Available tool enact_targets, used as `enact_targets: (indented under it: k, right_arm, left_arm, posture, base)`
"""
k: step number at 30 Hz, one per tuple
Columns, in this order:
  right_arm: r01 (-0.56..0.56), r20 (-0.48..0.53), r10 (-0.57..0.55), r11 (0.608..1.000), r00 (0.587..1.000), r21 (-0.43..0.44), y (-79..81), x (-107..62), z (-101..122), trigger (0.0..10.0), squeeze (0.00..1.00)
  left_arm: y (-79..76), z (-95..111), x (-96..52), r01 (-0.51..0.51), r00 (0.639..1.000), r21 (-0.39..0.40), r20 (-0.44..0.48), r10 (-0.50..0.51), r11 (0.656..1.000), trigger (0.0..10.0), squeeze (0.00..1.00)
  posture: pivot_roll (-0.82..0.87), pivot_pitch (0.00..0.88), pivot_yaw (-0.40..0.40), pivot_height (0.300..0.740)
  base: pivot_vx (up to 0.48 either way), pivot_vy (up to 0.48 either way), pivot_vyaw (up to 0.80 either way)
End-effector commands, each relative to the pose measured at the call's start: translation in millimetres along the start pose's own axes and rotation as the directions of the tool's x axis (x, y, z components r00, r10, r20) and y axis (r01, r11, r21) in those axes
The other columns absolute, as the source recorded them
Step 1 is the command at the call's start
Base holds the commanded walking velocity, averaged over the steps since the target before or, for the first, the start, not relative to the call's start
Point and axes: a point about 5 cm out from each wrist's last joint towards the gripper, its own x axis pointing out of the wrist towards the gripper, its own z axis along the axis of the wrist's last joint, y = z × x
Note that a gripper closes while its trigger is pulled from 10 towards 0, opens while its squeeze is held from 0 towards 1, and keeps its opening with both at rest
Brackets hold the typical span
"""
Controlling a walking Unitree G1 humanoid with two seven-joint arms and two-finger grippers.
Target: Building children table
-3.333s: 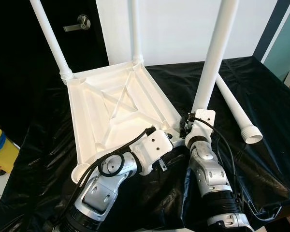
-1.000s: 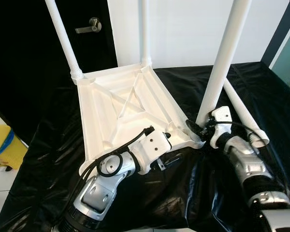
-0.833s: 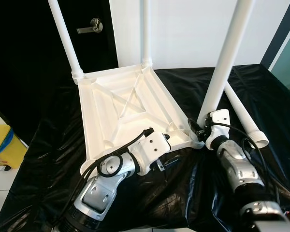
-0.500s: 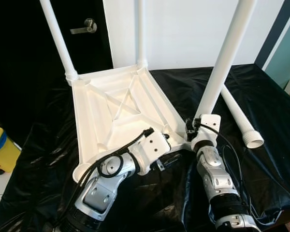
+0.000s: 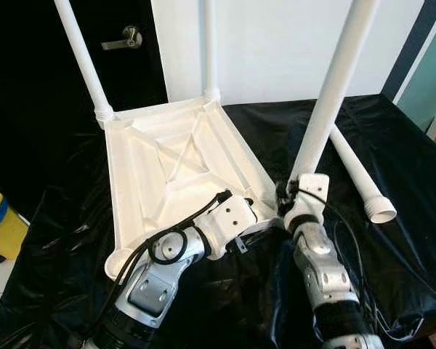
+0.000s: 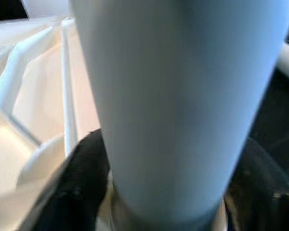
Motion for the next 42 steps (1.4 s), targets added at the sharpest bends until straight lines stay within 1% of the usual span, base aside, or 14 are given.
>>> enact_targets:
  k: [1, 2, 4, 6, 7, 9, 10, 13, 15, 23, 26, 32, 33, 42]
  right_arm:
    - [-0.048, 0.035, 0.048, 0.999, 0.998, -0.010, -2.2, -1.5, 5.7, 10.0, 1.00]
    - [-0.084, 0.063, 0.086, 0.996, 0.994, -0.028, -7.0, -3.0, 9.4, 10.0, 1.00]
    - [-0.084, 0.063, 0.086, 0.996, 0.994, -0.028, -7.0, -3.0, 9.4, 10.0, 1.00]
    - [-0.182, 0.102, 0.186, 0.982, 0.977, -0.048, -18.5, -5.8, 14.9, 10.0, 1.00]
    - [-0.253, 0.111, 0.258, 0.966, 0.960, -0.059, -25.2, -6.8, 16.7, 10.0, 0.00]
    - [-0.297, 0.114, 0.303, 0.953, 0.946, -0.065, -29.4, -7.7, 17.9, 10.0, 0.00]
    - [-0.350, 0.104, 0.360, 0.932, 0.927, -0.096, -35.7, -7.8, 17.7, 10.0, 0.00]
    - [-0.383, 0.093, 0.395, 0.915, 0.914, -0.128, -42.3, -7.0, 17.5, 10.0, 0.00]
    - [-0.500, 0.025, 0.511, 0.849, 0.859, -0.172, -58.1, -1.3, 19.6, 10.0, 0.00]
    - [-0.546, -0.007, 0.556, 0.814, 0.831, -0.199, -60.7, 7.5, 23.8, 10.0, 0.00]
    - [-0.575, -0.025, 0.587, 0.780, 0.809, -0.246, -56.9, 20.7, 28.4, 10.0, 0.00]
    - [-0.614, -0.038, 0.628, 0.744, 0.777, -0.264, -50.0, 33.1, 29.9, 10.0, 0.00]
    - [-0.623, -0.042, 0.636, 0.738, 0.771, -0.258, -48.9, 34.4, 28.1, 0.1, 0.00]
    - [-0.636, -0.058, 0.644, 0.730, 0.762, -0.252, -51.5, 32.7, 22.5, 0.0, 0.00]
  left_arm:
    - [6.9, -1.9, -1.7, -0.148, 0.989, -0.001, 0.002, 0.148, 0.989, 10.0, 0.00]
    - [6.6, -2.4, -2.1, -0.148, 0.989, -0.003, 0.004, 0.148, 0.989, 10.0, 0.00]
    - [6.6, -2.4, -2.1, -0.148, 0.989, -0.003, 0.004, 0.148, 0.989, 10.0, 0.00]
    - [5.9, -2.7, -3.0, -0.148, 0.989, -0.009, 0.007, 0.148, 0.989, 10.0, 0.00]
    - [5.7, -2.8, -3.7, -0.148, 0.989, -0.011, 0.008, 0.148, 0.989, 10.0, 0.00]
    - [5.7, -2.9, -4.1, -0.148, 0.989, -0.012, 0.008, 0.148, 0.989, 10.0, 0.00]
    - [5.5, -3.2, -4.6, -0.147, 0.989, -0.012, 0.007, 0.147, 0.989, 10.0, 0.00]
    - [5.5, -3.3, -4.9, -0.146, 0.989, -0.012, 0.007, 0.146, 0.989, 10.0, 0.00]
    - [9.1, -2.8, -7.0, -0.140, 0.990, -0.001, 0.007, 0.140, 0.990, 10.0, 0.00]
    - [11.5, -1.7, -6.6, -0.143, 0.990, 0.006, 0.007, 0.143, 0.990, 10.0, 0.00]
    - [10.6, -1.1, -5.3, -0.137, 0.991, 0.008, 0.010, 0.137, 0.991, 10.0, 0.00]
    - [8.0, 0.7, -3.6, -0.112, 0.994, 0.016, 0.018, 0.112, 0.994, 10.0, 0.00]
    - [8.9, 1.0, -2.9, -0.112, 0.994, 0.020, 0.019, 0.112, 0.994, 10.0, 0.00]
    - [8.4, 1.9, -3.0, -0.112, 0.993, 0.019, 0.022, 0.112, 0.993, 10.0, 0.00]
  posture:
    - [-0.06, 0.017, -0.005, 0.740]
    - [-0.06, 0.020, -0.007, 0.740]
    - [-0.06, 0.020, -0.007, 0.740]
    - [-0.06, 0.027, -0.011, 0.740]
    - [-0.05, 0.027, -0.011, 0.740]
    - [-0.05, 0.027, -0.011, 0.740]
    - [-0.05, 0.029, -0.010, 0.740]
    - [-0.04, 0.024, -0.009, 0.740]
    - [-0.04, 0.016, -0.008, 0.740]
    - [-0.03, 0.006, -0.005, 0.740]
    - [-0.02, 0.000, 0.007, 0.740]
    - [-0.02, 0.000, 0.008, 0.740]
    - [-0.02, 0.000, 0.007, 0.740]
    - [-0.02, 0.000, 0.005, 0.740]
  base:
    - [0.000, 0.000, 0.00]
    - [0.000, 0.000, 0.00]
    - [0.000, 0.000, 0.00]
    - [0.000, 0.000, 0.00]
    - [0.000, 0.000, 0.00]
    - [0.000, 0.000, 0.00]
    - [0.000, 0.000, 0.00]
    - [0.000, 0.000, 0.00]
    - [0.000, 0.000, 0.00]
    - [0.000, 0.000, 0.00]
    - [0.000, 0.000, 0.00]
    - [0.000, 0.000, 0.00]
    - [0.000, 0.000, 0.00]
    - [0.000, 0.000, 0.00]
